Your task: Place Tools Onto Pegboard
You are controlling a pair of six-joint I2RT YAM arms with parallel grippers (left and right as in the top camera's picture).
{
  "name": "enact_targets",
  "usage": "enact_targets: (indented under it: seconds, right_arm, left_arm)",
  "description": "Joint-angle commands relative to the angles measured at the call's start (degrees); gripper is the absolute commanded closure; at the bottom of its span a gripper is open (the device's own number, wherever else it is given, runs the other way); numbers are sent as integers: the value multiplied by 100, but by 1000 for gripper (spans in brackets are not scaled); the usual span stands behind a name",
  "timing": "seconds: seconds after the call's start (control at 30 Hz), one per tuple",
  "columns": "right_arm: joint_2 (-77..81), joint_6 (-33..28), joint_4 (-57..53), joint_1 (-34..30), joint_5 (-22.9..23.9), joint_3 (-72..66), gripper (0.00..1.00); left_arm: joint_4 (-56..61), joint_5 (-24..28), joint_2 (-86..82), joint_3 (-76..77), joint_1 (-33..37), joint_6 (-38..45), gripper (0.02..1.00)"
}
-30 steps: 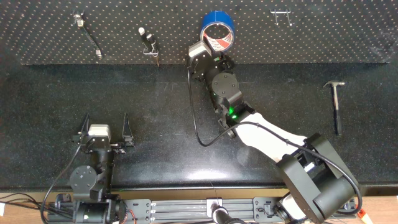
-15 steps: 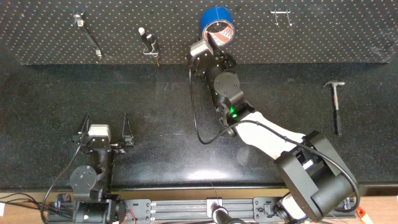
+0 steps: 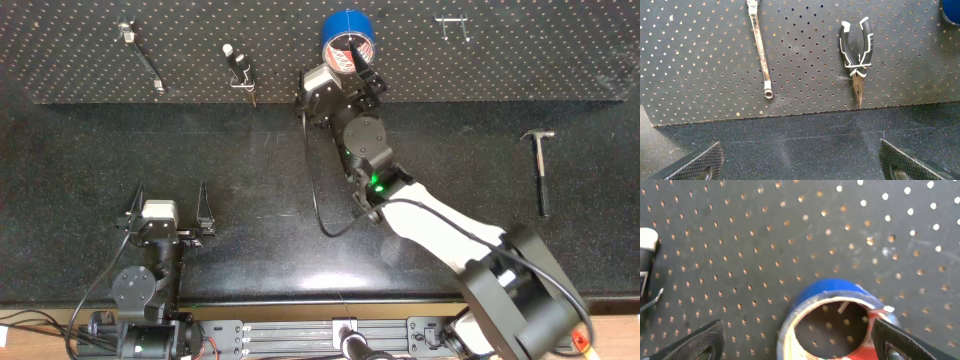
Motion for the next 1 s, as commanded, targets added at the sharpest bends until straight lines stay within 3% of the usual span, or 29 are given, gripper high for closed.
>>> enact_targets:
  seconds: [0.03, 0.5, 0.73, 0.87, 1.0]
  right_arm:
    - [-835, 28, -811, 31, 72, 70, 56]
    - [-2225, 363, -3003, -286, 70, 70, 53]
    - [-2743, 741, -3130, -1495, 50, 70, 51]
    - [-2970, 1384, -3272, -2411, 28, 70, 51]
    - [-3344, 1449, -3729, -2933, 33, 70, 51]
  left_arm:
    - [-44, 63, -55, -9, -33, 68, 23]
    - [-44, 63, -55, -9, -33, 68, 23]
    - [-44, 63, -55, -9, -33, 68, 23]
    - [-42, 63, -55, -9, -33, 68, 23]
    - [-44, 63, -55, -9, -33, 68, 23]
